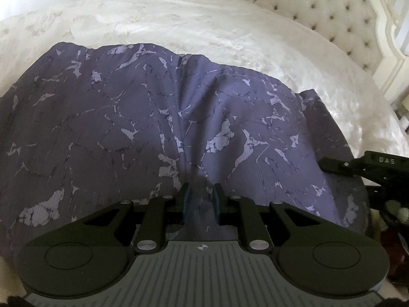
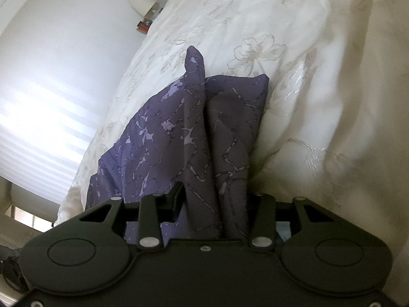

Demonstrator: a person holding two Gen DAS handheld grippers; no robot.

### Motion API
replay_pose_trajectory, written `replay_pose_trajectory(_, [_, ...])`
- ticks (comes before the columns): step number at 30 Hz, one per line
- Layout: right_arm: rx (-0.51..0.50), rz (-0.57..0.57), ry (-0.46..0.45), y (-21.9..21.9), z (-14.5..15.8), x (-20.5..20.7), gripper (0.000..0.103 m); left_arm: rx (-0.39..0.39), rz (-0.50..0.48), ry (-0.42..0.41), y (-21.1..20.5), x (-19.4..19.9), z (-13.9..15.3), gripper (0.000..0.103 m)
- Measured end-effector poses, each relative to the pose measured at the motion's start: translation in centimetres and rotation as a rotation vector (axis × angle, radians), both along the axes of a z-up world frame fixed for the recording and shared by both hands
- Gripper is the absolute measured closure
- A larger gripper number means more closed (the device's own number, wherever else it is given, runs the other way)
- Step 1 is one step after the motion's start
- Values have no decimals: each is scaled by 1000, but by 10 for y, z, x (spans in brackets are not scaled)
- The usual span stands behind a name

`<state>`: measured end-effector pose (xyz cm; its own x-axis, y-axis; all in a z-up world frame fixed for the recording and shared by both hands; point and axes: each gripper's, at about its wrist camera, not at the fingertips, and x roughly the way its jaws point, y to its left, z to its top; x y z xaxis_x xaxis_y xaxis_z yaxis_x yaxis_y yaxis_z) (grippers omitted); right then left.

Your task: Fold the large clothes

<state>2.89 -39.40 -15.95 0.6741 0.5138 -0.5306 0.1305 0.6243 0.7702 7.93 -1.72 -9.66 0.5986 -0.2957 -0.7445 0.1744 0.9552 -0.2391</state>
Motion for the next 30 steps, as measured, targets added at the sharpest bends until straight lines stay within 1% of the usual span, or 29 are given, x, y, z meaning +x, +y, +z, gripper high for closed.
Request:
replay_pose_trajectory(4, [-3,-1,-1,0,0,0,51,-13,-2,14,3,-6,2,85])
replay_pose_trajectory(8, [-5,0,0,1,0,0,51,-21,-26,17,10,-18,5,85])
replay_pose_trajectory(12, [-12,3,2,2,2,1,51,-27,-47,10,19,-27,-1,85])
replay_pose_trajectory(15, [-31,11,8,3,7,1,59,-28,-52,13,18,-24,-5,85])
replay_pose_trajectory(16, [-41,12,9,4,11,1,65,-25,-55,11,18,-23,-5,85])
replay_pose_trajectory(17, [-46,13,10,4,16,1,69,-23,-58,9,18,-23,-5,85])
replay_pose_trajectory(20, [-50,8,20,7,36,-3,75,-38,-61,13,20,-22,-7,85])
replay_pose_trajectory(24, [-61,38,-4,22,76,-5,75,-100,-59,30,31,-20,-9,85])
replay_pose_trajectory(28, [-8,96,-51,45,120,-1,75,-161,-39,53,47,-18,-6,85])
replay_pose_trajectory(30, [9,131,-67,60,136,4,75,-175,-14,50,58,-19,-1,85])
